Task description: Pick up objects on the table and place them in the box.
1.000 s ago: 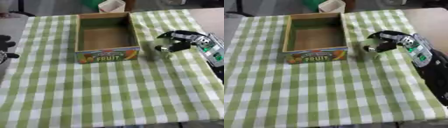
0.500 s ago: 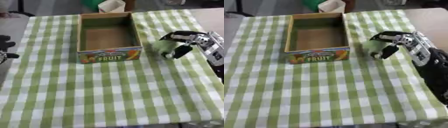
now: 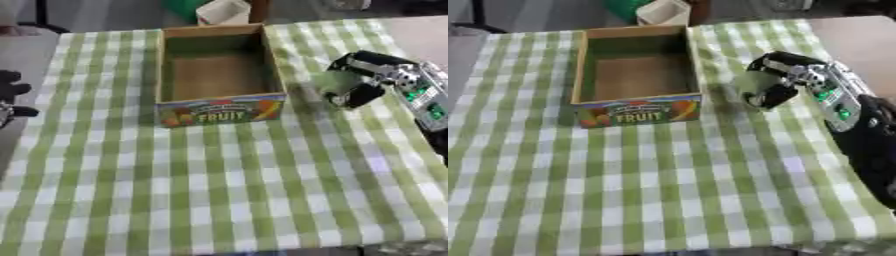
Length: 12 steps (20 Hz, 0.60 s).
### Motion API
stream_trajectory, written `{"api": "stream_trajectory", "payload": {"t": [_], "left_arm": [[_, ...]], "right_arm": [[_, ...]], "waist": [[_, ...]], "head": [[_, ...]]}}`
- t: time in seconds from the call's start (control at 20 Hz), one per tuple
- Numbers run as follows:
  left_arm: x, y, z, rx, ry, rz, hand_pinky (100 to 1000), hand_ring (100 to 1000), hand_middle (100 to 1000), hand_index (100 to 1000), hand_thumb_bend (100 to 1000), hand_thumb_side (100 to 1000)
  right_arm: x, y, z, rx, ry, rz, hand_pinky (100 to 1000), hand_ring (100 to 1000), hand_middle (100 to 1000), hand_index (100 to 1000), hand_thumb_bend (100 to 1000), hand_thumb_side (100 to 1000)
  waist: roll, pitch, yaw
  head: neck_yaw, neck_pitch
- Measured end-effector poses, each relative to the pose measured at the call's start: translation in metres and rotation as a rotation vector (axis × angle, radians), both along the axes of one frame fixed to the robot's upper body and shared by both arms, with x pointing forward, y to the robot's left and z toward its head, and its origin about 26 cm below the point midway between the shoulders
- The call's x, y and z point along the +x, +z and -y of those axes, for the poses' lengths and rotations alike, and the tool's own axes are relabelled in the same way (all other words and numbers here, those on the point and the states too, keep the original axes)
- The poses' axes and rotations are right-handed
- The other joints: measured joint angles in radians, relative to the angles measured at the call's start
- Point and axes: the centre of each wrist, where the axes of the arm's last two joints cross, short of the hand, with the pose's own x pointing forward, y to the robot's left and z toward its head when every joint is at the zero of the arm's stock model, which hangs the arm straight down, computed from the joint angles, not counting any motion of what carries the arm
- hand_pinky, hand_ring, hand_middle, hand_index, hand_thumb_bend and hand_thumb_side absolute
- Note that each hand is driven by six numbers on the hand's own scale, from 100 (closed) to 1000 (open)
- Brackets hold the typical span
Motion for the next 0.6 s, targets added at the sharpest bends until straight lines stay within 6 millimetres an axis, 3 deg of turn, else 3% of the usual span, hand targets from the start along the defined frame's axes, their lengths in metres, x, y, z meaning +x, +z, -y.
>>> {"api": "stream_trajectory", "payload": {"t": [0.35,0.6], "left_arm": [[0.0,0.0,0.0,0.0,0.0,0.0,601,786,736,729,197,207],[0.0,-0.001,0.0,0.0,0.0,-0.002,601,786,736,729,197,206]], "right_arm": [[0.006,0.023,-0.01,0.045,0.008,0.158,235,214,301,406,100,138],[0.015,0.051,-0.022,0.058,0.04,0.252,235,216,298,402,100,127]], "waist": [[-0.001,-0.001,0.0],[-0.001,-0.007,0.002]], "head": [[-0.001,0.0],[-0.003,0.0]]}}
